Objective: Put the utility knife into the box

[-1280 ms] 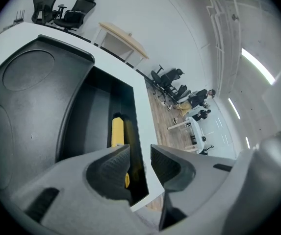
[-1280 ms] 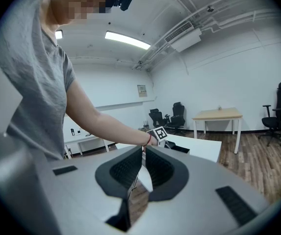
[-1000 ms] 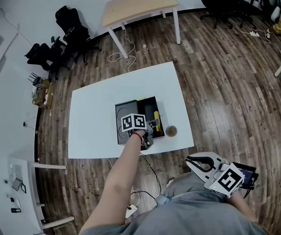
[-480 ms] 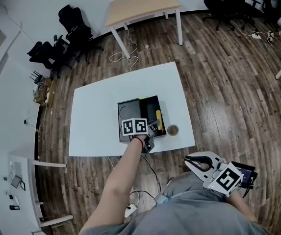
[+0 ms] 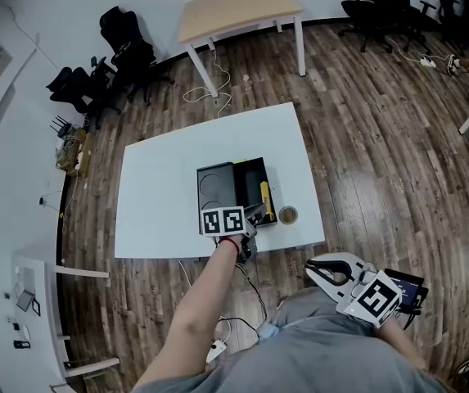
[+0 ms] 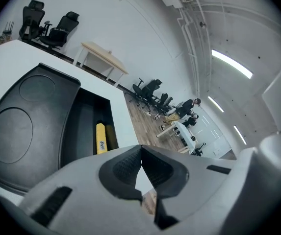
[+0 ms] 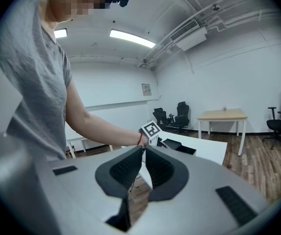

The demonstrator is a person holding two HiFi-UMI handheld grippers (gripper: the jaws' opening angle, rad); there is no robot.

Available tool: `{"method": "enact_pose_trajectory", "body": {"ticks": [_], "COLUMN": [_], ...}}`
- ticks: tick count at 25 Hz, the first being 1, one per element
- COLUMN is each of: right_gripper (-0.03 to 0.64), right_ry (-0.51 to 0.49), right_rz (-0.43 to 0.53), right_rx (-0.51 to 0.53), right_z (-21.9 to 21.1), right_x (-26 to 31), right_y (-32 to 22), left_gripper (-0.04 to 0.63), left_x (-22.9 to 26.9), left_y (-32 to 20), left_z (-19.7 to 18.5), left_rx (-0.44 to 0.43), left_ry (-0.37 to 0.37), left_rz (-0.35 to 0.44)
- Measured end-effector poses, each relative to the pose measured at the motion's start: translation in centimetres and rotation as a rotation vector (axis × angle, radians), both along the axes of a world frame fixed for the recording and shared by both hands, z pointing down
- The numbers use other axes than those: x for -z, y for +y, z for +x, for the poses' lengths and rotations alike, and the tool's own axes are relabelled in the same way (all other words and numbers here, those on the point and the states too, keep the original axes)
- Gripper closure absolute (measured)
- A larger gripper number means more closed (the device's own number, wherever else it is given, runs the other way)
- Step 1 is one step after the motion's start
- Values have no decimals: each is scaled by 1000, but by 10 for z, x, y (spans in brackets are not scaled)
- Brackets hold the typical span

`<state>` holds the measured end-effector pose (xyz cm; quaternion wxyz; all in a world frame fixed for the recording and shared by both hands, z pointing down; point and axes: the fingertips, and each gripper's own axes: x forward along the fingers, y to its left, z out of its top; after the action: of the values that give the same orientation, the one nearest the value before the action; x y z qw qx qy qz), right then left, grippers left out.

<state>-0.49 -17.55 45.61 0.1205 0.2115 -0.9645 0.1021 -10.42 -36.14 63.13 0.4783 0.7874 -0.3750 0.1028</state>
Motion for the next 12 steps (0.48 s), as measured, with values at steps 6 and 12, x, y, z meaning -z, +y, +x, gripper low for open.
{"method": "enact_pose_trajectory", "body": {"ticks": [6, 12], "right_gripper": [584, 584], "right_ry": [10, 17], "right_rz": [-4, -2], "right_rx": [4, 14], "right_z": [-1, -5], "right_x": [0, -4], "right_y": [3, 6], "left_gripper": [577, 578], "left_x": [23, 42], "left_y": [24, 52], "left_z": [12, 25], "left_rx": [8, -22], "left_ry": [32, 38], "left_rz": [70, 144]}}
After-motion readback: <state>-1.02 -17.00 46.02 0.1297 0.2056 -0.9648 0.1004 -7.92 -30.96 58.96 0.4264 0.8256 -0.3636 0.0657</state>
